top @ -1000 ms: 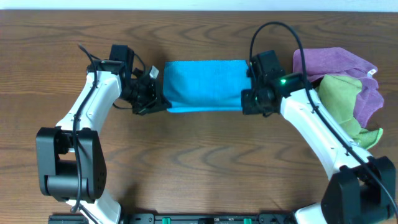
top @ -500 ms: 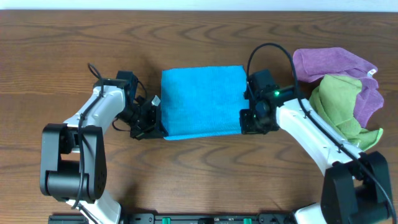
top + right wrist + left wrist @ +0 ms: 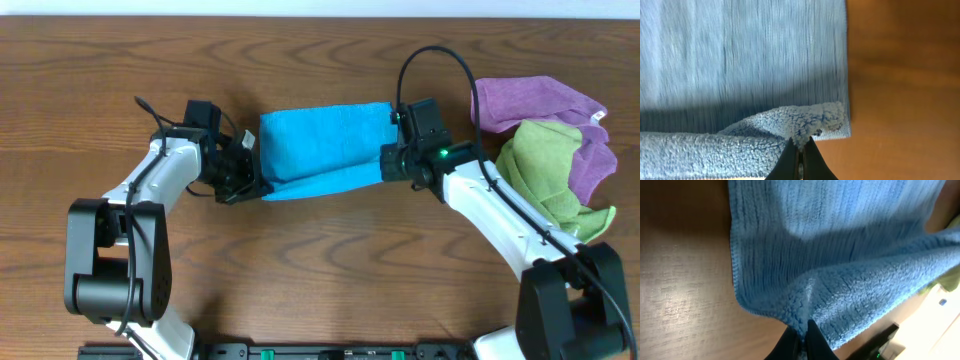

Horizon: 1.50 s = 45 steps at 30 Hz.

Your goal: Fold the cloth

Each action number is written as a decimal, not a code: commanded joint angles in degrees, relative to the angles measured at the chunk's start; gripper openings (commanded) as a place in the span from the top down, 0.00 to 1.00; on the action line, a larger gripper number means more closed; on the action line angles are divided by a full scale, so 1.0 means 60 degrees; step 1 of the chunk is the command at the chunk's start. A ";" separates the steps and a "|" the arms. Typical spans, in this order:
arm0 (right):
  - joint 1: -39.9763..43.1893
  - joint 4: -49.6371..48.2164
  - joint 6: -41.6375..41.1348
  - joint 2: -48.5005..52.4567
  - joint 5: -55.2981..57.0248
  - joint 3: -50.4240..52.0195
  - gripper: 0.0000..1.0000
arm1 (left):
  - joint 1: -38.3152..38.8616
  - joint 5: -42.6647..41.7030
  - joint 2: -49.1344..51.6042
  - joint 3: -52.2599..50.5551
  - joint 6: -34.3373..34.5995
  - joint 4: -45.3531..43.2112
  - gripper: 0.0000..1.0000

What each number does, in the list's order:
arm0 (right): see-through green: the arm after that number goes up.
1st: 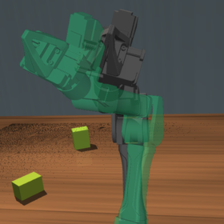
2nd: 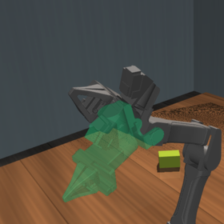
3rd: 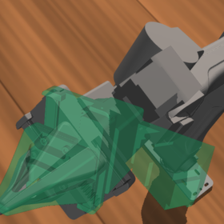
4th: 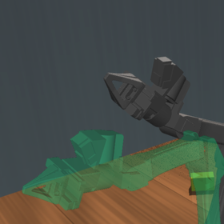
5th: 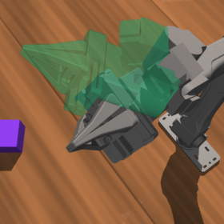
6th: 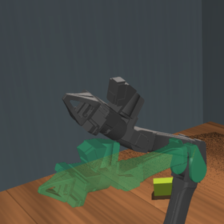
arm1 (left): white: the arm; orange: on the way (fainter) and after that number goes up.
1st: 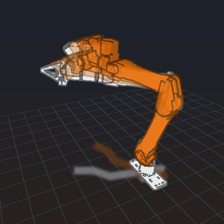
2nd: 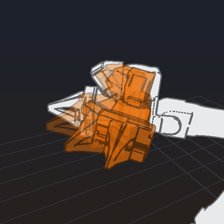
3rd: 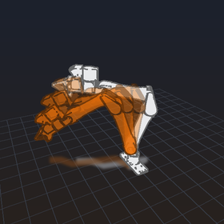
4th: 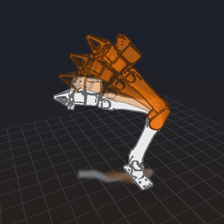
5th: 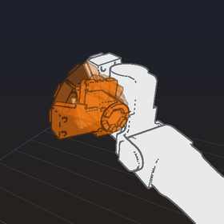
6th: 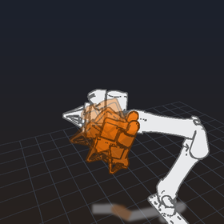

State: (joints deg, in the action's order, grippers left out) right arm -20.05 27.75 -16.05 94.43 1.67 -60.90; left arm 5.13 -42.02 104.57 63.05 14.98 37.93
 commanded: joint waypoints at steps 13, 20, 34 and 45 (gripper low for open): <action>0.0029 -0.3038 0.1235 0.1045 0.1249 0.0000 0.99 | -0.0040 0.1027 -0.0098 0.0018 0.2590 -0.3850 0.94; 0.0044 -0.4605 0.1413 0.1953 0.1279 -0.0004 0.99 | -0.0033 0.2120 -0.0069 0.0018 0.2918 -0.4787 0.94; 0.0044 -0.6058 0.1880 0.2699 0.1730 -0.0011 0.99 | 0.0124 0.2750 0.0849 0.0018 0.3333 -0.6430 0.94; 0.0066 -0.6444 0.2419 0.3195 0.1985 -0.0011 0.99 | 0.0135 0.2922 0.1526 0.0018 0.3534 -0.6951 0.94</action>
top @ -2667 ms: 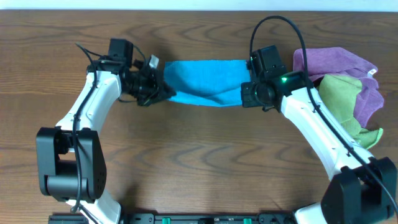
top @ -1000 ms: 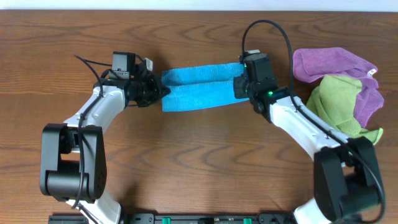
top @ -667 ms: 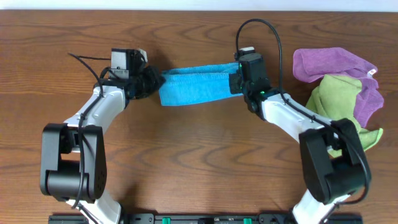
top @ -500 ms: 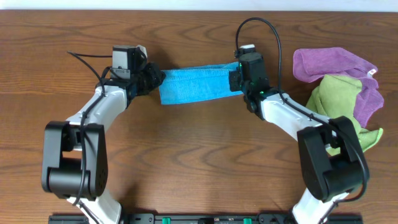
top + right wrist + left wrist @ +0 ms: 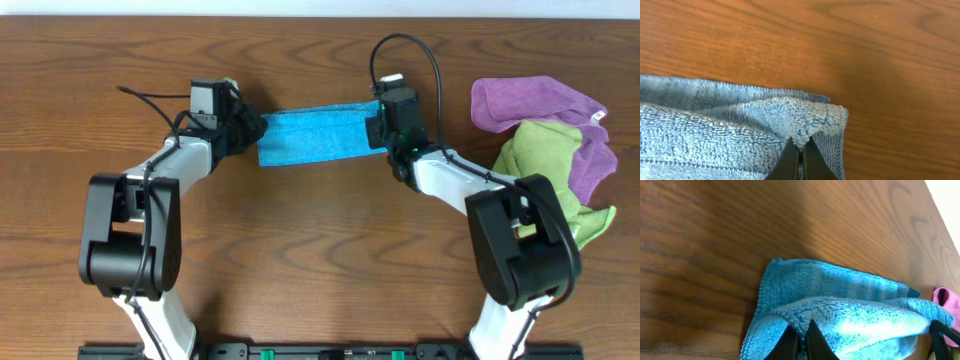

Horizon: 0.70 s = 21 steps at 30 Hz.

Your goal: Fold the cloth

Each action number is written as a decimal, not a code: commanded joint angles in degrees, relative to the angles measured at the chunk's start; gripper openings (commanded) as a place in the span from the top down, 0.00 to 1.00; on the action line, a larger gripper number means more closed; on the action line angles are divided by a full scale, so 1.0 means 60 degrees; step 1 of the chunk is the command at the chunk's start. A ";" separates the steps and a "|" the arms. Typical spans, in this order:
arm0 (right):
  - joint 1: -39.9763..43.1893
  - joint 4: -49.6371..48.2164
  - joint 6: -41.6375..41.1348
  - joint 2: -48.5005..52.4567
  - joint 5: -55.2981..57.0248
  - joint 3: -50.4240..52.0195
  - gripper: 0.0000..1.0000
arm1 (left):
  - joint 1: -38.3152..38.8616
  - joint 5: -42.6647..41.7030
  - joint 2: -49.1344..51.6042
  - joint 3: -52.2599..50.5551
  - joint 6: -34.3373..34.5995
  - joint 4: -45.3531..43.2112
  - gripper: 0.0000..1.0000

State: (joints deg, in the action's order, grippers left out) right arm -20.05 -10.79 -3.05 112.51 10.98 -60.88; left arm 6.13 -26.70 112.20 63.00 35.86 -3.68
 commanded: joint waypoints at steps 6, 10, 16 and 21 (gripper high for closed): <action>0.0080 -0.0299 0.0237 0.0178 0.1115 -0.0015 0.76 | -0.0033 0.0816 0.0280 0.0025 0.0022 -0.0029 0.69; 0.0076 -0.0510 0.0237 0.0098 0.1464 -0.0015 0.67 | -0.0087 0.0834 0.0277 0.0029 0.0025 -0.0178 0.42; -0.0015 -0.0335 0.0237 -0.0401 0.1461 -0.0015 0.57 | -0.0098 0.0699 0.0076 0.0233 0.0022 -0.0233 0.33; -0.0066 0.0368 0.0233 -0.0863 0.1461 -0.0015 0.46 | -0.0098 0.0729 -0.0226 0.0299 0.0007 -0.0211 0.31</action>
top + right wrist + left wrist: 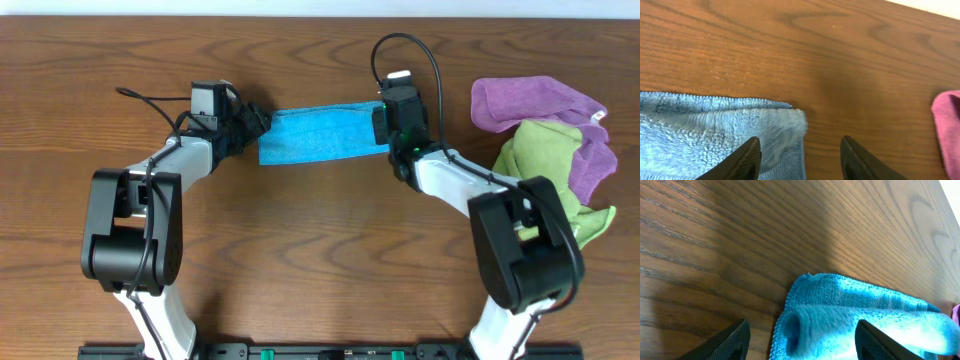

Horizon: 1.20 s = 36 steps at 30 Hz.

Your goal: Fold the cloth

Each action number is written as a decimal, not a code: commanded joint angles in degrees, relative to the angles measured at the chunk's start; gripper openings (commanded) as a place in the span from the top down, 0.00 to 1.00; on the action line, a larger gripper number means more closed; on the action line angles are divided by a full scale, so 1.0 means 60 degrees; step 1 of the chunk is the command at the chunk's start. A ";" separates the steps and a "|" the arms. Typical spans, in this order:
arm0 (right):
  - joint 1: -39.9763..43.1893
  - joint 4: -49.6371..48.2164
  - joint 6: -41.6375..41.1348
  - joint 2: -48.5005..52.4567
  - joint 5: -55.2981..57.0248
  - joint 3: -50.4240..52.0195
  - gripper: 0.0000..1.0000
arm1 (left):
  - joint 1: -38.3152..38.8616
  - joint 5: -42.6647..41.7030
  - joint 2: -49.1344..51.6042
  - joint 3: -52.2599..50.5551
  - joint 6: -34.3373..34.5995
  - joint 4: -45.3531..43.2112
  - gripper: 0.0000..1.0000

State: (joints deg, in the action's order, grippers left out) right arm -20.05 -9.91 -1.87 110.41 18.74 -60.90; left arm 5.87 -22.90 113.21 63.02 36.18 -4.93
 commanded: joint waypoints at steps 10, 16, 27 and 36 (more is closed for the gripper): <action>-0.0022 0.2269 -0.0528 -0.1468 0.0652 -0.0011 0.37 | -0.0033 -0.0539 -0.0838 0.0364 0.0051 -0.0011 0.41; 0.0634 0.3381 -0.2739 -0.2011 -0.1865 -0.0011 0.28 | 0.0470 -0.0827 -0.0834 0.0393 0.0226 -0.0011 0.83; 0.2233 0.2645 -0.3869 -0.1180 -0.6255 -0.0007 0.26 | 0.1781 0.1993 -0.0692 0.0393 0.0208 0.0015 0.94; 0.2269 0.2204 -0.4186 -0.0514 -0.6761 -0.0007 0.27 | 0.1778 0.2197 -0.0131 0.0393 0.0219 -0.0015 0.94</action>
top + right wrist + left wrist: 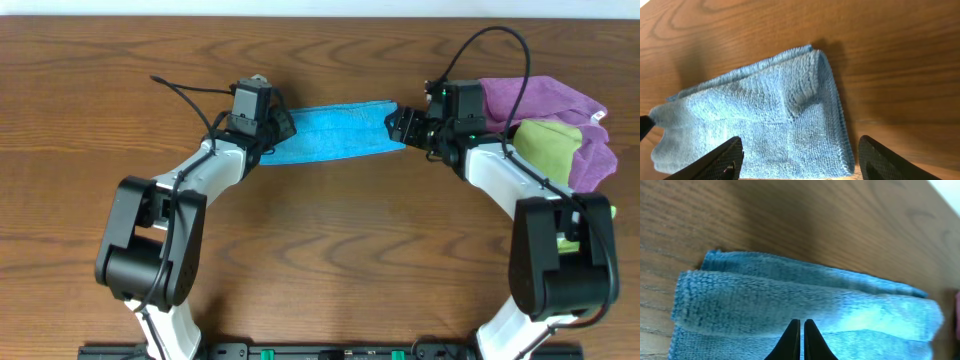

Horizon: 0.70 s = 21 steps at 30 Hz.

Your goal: Fold the cloth

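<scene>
The blue cloth (pixel 330 130) lies folded into a narrow strip at the back of the wooden table (pixel 330 260). My left gripper (pixel 273 130) is over the strip's left end. In the left wrist view that gripper (pixel 801 324) is shut, with its tips over the blue cloth (pixel 790 287) and nothing between them. My right gripper (pixel 401 126) is at the strip's right end. In the right wrist view it (pixel 800 147) stands wide open, and the cloth's (pixel 765 110) right end lies flat between and ahead of its fingers.
A purple cloth (pixel 540 98) and a green cloth (pixel 545 150) lie heaped at the right, just behind my right arm. The table's far edge runs close behind the blue strip.
My left gripper has shut and now sits further right, over the strip's left end. My right gripper has moved right, off the cloth's end, and faces it, still open.
Both grippers were shut on the cloth's near corners, which were raised over its far half. Then the corners were at the far edge, making a narrow strip. Then both grippers were open and the strip lay free. Now the left gripper is shut over it.
</scene>
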Each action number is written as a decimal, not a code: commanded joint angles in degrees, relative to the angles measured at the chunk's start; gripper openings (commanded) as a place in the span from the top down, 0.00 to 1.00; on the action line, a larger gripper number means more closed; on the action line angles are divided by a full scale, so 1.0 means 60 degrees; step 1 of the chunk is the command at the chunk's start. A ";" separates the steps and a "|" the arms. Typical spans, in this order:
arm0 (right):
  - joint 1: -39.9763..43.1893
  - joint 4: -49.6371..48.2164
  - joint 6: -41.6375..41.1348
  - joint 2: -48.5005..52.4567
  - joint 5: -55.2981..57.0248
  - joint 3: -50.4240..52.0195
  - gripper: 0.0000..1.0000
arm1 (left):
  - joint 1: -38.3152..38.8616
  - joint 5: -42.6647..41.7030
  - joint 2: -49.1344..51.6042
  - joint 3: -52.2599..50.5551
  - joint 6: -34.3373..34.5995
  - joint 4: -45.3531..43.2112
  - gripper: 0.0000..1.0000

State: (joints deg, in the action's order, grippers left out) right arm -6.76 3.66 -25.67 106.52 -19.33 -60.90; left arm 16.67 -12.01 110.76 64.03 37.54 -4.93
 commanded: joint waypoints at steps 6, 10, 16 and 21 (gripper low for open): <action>0.0058 -0.0091 -0.0270 0.0401 -0.0353 -0.0007 0.27 | -0.0022 0.0619 0.0455 0.0226 -0.0007 -0.0011 0.94; 0.0055 -0.0193 -0.0291 0.0426 -0.0350 -0.0007 0.27 | -0.0022 0.0612 0.0674 0.0226 0.0004 -0.0051 0.94; 0.0055 -0.0262 -0.0291 0.0430 -0.0270 -0.0007 0.28 | -0.0022 0.0605 0.1016 0.0226 0.0157 -0.0047 0.94; 0.0051 -0.0499 -0.0368 0.0546 -0.0087 -0.0007 0.29 | -0.0022 0.0605 0.1020 0.0226 0.0215 -0.0044 0.94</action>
State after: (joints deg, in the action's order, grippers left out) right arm -6.76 1.39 -26.65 108.66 -20.60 -60.90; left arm 16.67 -9.82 115.83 64.16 38.00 -5.37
